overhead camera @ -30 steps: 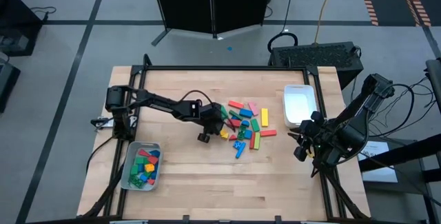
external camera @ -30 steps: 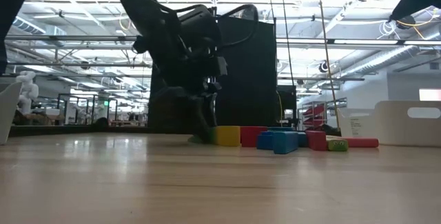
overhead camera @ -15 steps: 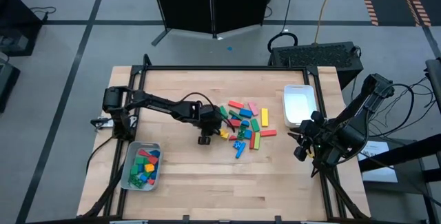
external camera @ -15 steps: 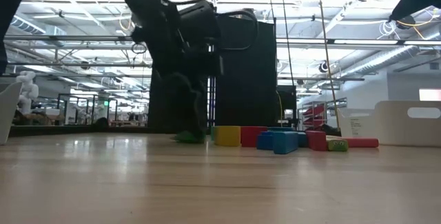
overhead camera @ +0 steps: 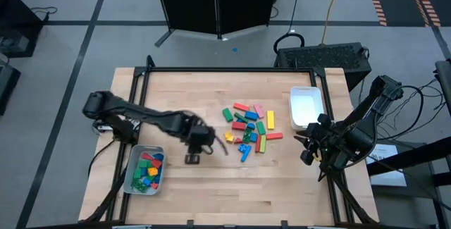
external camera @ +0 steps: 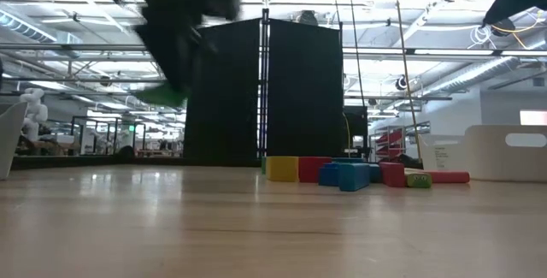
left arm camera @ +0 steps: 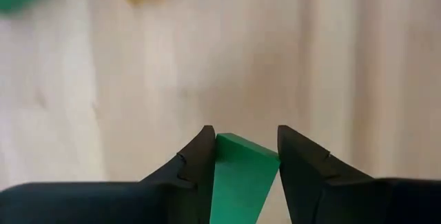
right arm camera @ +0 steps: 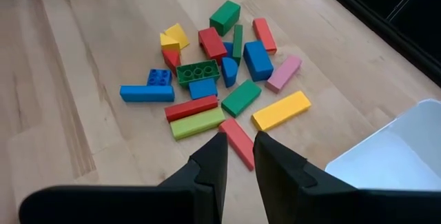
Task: Sort blocks by size
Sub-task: Put the green triangle block into the gray bin, then put the yellow triangle block into the gray bin
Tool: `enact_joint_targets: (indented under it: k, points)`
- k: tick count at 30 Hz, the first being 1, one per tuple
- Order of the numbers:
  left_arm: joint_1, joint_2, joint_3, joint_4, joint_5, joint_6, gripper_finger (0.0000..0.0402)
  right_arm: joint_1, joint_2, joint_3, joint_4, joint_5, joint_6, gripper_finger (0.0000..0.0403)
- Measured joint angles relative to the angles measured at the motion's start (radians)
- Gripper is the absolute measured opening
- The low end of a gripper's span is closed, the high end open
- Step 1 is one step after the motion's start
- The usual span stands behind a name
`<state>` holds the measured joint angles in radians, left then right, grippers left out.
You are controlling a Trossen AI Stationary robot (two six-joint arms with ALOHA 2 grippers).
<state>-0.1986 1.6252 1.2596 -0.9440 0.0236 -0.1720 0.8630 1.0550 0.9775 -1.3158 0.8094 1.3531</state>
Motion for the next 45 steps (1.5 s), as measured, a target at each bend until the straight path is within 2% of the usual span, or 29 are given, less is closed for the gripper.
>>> enact_joint_targets:
  k: [4,10,14,19,23,26,31,37,39,42,45]
  points:
    - [-0.146,-0.108,0.001,-0.130,-0.021,-0.250,0.0119,0.000,0.000,0.000,0.000,0.001,-0.011,0.0068]
    - [-0.429,-0.244,-0.020,-0.293,-0.175,-0.746,0.0119,0.000,0.000,0.000,0.004,0.001,-0.007,0.0068]
    - [-0.599,-0.266,-0.034,-0.425,-0.245,-1.052,0.0119,0.000,0.000,0.000,0.004,0.002,-0.007,0.0068]
    - [-0.740,-0.266,-0.081,-0.455,-0.249,-1.238,0.0121,0.000,0.000,0.000,0.004,0.002,-0.008,0.0068]
    - [-0.782,-0.257,-0.121,-0.454,-0.239,-1.321,0.0173,0.000,0.000,0.000,0.006,0.002,-0.007,0.0068]
    - [-0.782,-0.248,-0.133,-0.454,-0.244,-1.361,0.0218,0.000,0.000,0.000,0.014,0.001,-0.007,0.0068]
    - [-0.738,-0.235,-0.138,-0.452,-0.368,-1.369,0.0269,0.000,0.000,0.000,0.031,0.002,-0.007,0.0068]
    - [-0.579,-0.234,-0.138,-0.329,-0.670,-1.401,0.0293,0.000,0.000,0.000,0.034,0.010,-0.006,0.0068]
    - [-0.511,-0.230,-0.138,-0.235,-0.773,-1.292,0.0293,0.000,0.000,0.000,0.034,0.010,-0.006,0.0068]
    - [-0.395,-0.210,-0.138,-0.069,-0.880,-1.049,0.0294,0.000,0.000,0.000,0.035,0.031,-0.004,0.0068]
    - [-0.271,-0.176,-0.137,0.124,-0.884,-0.810,0.0294,0.000,0.000,0.000,0.040,0.056,-0.004,0.0068]
